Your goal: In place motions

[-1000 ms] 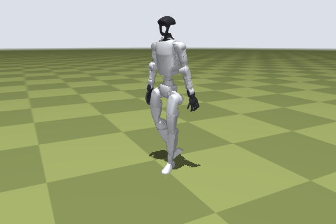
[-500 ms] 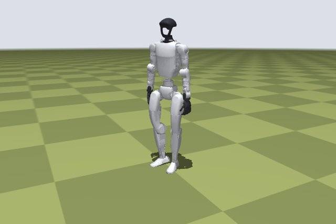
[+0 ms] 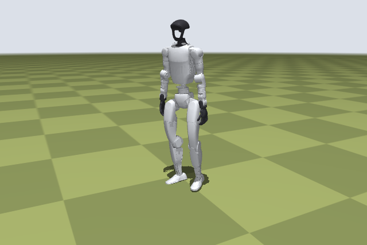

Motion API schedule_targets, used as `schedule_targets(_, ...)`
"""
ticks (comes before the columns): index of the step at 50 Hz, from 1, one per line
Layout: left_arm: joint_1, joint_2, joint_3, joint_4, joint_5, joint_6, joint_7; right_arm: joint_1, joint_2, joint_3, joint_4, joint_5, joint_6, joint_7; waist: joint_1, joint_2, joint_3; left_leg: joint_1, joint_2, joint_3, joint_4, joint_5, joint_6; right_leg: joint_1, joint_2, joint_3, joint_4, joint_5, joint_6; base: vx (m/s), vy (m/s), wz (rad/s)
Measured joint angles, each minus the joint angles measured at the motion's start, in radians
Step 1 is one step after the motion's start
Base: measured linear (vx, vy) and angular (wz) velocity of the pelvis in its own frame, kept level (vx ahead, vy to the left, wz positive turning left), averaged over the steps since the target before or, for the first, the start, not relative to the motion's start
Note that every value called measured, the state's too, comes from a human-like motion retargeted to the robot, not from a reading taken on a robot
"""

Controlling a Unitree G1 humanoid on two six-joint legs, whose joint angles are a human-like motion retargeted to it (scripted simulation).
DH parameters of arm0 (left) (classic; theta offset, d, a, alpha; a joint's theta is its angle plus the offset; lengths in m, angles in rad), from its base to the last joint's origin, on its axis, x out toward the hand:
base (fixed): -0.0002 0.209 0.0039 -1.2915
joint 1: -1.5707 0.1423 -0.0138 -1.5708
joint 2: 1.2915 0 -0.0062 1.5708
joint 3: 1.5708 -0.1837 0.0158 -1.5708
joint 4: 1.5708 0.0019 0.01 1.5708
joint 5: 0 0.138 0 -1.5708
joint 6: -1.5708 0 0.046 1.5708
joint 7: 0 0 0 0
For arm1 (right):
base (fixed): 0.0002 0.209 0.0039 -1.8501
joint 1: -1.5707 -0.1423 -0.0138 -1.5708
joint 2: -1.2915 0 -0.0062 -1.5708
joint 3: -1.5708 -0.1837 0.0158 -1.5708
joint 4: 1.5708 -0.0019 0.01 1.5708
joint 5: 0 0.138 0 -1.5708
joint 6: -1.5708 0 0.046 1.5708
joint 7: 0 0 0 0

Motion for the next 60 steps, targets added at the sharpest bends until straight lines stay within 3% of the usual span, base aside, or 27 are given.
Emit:
schedule_targets(3,-0.007,-0.001,0.006,-0.022,-0.020,-0.004,-0.008,-0.001,-0.007,-0.015,0.025,0.001,0.013,-0.011,0.031,0.000,0.004,-0.032,-0.051,-0.175,0.016,-0.035,0.043,-0.020,-0.017,0.062,0.011,0.015,-0.004,-0.03,0.10,-1.11)
schedule_targets(6,-0.005,0.008,-0.004,-0.031,-0.004,-0.009,-0.008,0.002,-0.012,-0.022,0.042,0.012,0.020,-0.017,0.090,0.008,0.017,-0.018,-0.153,-0.501,-0.040,-0.030,0.066,-0.041,-0.016,0.162,0.026,0.041,-0.010,-0.01,0.14,-1.88)
schedule_targets(8,0.002,0.017,-0.011,-0.033,0.023,-0.015,-0.020,0.009,-0.013,-0.022,0.044,0.019,0.020,-0.014,0.144,0.017,0.024,0.015,-0.200,-0.680,-0.094,0.002,0.039,-0.066,-0.006,0.251,0.040,0.061,-0.015,0.02,0.16,-2.54)
schedule_targets(9,0.003,0.021,-0.014,-0.030,0.039,-0.020,-0.034,0.009,-0.014,-0.025,0.043,0.018,0.020,-0.011,0.170,0.024,0.028,0.027,-0.193,-0.691,-0.126,0.026,0.014,-0.079,0.001,0.294,0.046,0.071,-0.020,0.03,0.17,-2.67)
schedule_targets(10,0.003,0.025,-0.018,-0.025,0.057,-0.023,-0.050,0.008,-0.015,-0.030,0.040,0.015,0.020,-0.007,0.194,0.031,0.032,0.036,-0.173,-0.668,-0.159,0.051,-0.014,-0.091,0.009,0.334,0.052,0.080,-0.027,0.00,0.16,-1.83)
schedule_targets(13,-0.004,0.021,-0.036,0.007,0.077,-0.013,-0.078,-0.003,-0.014,-0.053,0.001,-0.005,0.020,-0.008,0.092,0.060,0.040,0.067,-0.105,-0.468,-0.229,0.038,0.039,-0.101,-0.003,0.295,0.046,0.113,-0.056,-0.11,0.13,-0.64)
schedule_targets(16,-0.009,0.023,-0.061,0.043,0.079,-0.003,-0.089,-0.028,0.000,-0.039,-0.050,0.027,0.014,-0.020,0.027,0.075,0.058,0.086,-0.076,-0.353,-0.270,0.046,0.043,-0.143,0.021,0.355,0.064,0.145,-0.090,-0.22,0.11,-1.78)
schedule_targets(19,0.011,0.051,-0.119,0.039,0.130,0.000,-0.095,-0.054,0.021,0.001,-0.078,0.090,-0.002,-0.019,0.014,0.096,0.062,0.113,-0.032,-0.172,-0.320,0.053,0.054,-0.222,0.072,0.416,0.123,0.147,-0.174,-0.26,0.02,-3.09)
schedule_targets(23,0.040,0.095,-0.190,0.032,0.258,0.008,-0.051,-0.065,0.036,0.029,-0.107,0.082,-0.012,0.019,-0.008,0.118,0.043,0.146,0.003,0.009,-0.349,0.026,0.081,-0.265,0.022,0.139,0.156,0.029,-0.300,-0.18,-0.10,-3.00)
schedule_targets(27,0.059,0.101,-0.215,0.072,0.301,0.034,-0.028,-0.066,0.032,0.030,-0.110,0.049,-0.013,0.000,0.025,0.132,0.035,0.182,0.021,0.183,-0.342,-0.035,0.113,-0.272,-0.023,-0.114,0.182,-0.126,-0.316,-0.11,-0.19,-3.64)
schedule_targets(32,0.098,0.071,-0.188,0.101,0.277,0.061,-0.045,-0.089,0.025,-0.005,-0.080,0.095,0.026,-0.021,0.017,0.161,0.003,0.230,0.038,0.411,-0.336,-0.119,0.099,-0.192,-0.057,-0.583,0.153,-0.272,-0.249,-0.01,-0.18,-3.63)
schedule_targets(35,0.119,0.052,-0.167,0.086,0.284,0.069,-0.037,-0.125,0.026,-0.031,-0.043,0.183,0.047,-0.031,-0.014,0.180,-0.020,0.250,0.042,0.526,-0.324,-0.153,0.070,-0.140,-0.032,-0.816,0.095,-0.290,-0.173,0.10,-0.21,-3.21)
schedule_targets(37,0.130,0.044,-0.158,0.069,0.292,0.065,-0.028,-0.142,0.025,-0.038,-0.026,0.243,0.053,-0.036,-0.010,0.179,-0.035,0.272,0.033,0.622,-0.317,-0.166,0.044,-0.131,-0.013,-0.889,0.070,-0.270,-0.123,0.17,-0.27,-3.26)
schedule_targets(39,0.139,0.041,-0.154,0.051,0.298,0.061,-0.027,-0.155,0.026,-0.038,-0.013,0.285,0.058,-0.041,0.001,0.170,-0.049,0.300,0.025,0.717,-0.312,-0.164,0.028,-0.149,-0.004,-0.860,0.061,-0.257,-0.110,0.22,-0.17,-3.06)
schedule_targets(44,0.146,0.040,-0.145,0.015,0.280,0.060,-0.042,-0.160,0.036,-0.009,0.008,0.261,0.062,-0.041,0.009,0.143,-0.069,0.378,0.013,0.871,-0.276,-0.101,0.019,-0.208,0.012,-0.602,0.083,-0.274,-0.174,0.33,-0.26,-2.30)
schedule_targets(47,0.119,0.026,-0.142,0.014,0.240,0.058,-0.023,-0.152,0.040,0.005,0.021,0.210,0.057,-0.035,-0.020,0.106,-0.062,0.418,0.017,0.886,-0.200,-0.029,0.095,-0.202,-0.017,-0.497,0.080,-0.270,-0.162,0.32,-0.22,-1.22)
schedule_targets(50,0.101,0.008,-0.127,-0.013,0.191,0.016,-0.008,-0.136,0.040,0.027,0.040,0.185,0.047,-0.038,0.017,0.026,-0.037,0.468,0.029,0.877,-0.041,0.040,0.244,-0.163,-0.058,-0.369,0.078,-0.276,-0.156,0.49,-0.26,-2.26)
schedule_targets(52,0.078,0.011,-0.117,-0.043,0.162,-0.005,-0.022,-0.140,0.035,0.037,0.055,0.171,0.050,-0.036,0.099,0.002,0.027,0.538,0.165,0.790,0.189,0.059,0.244,-0.075,0.017,-0.237,0.089,-0.330,-0.161,0.99,-0.66,-3.33)
schedule_targets(54,0.052,0.006,-0.121,-0.073,0.136,-0.009,-0.038,-0.148,0.030,0.032,0.069,0.158,0.057,-0.034,0.127,0.006,0.070,0.445,0.248,0.564,0.395,0.088,0.244,-0.033,0.065,-0.198,0.073,-0.325,-0.179,0.42,-0.50,-1.99)
schedule_targets(57,0.028,-0.007,-0.121,-0.100,0.103,-0.012,-0.054,-0.160,0.030,0.038,0.091,0.148,0.067,-0.034,0.136,0.014,0.079,0.226,0.192,0.265,0.528,0.150,0.244,-0.049,0.084,-0.161,0.067,-0.255,-0.197,-0.07,-0.09,-1.26)
schedule_targets(60,0.020,-0.012,-0.129,-0.118,0.088,-0.022,-0.062,-0.166,0.027,0.043,0.097,0.148,0.069,-0.038,0.117,0.013,0.083,0.126,0.178,0.162,0.559,0.129,0.244,-0.051,0.084,-0.127,0.071,-0.218,-0.215,0.06,-0.01,-1.05)
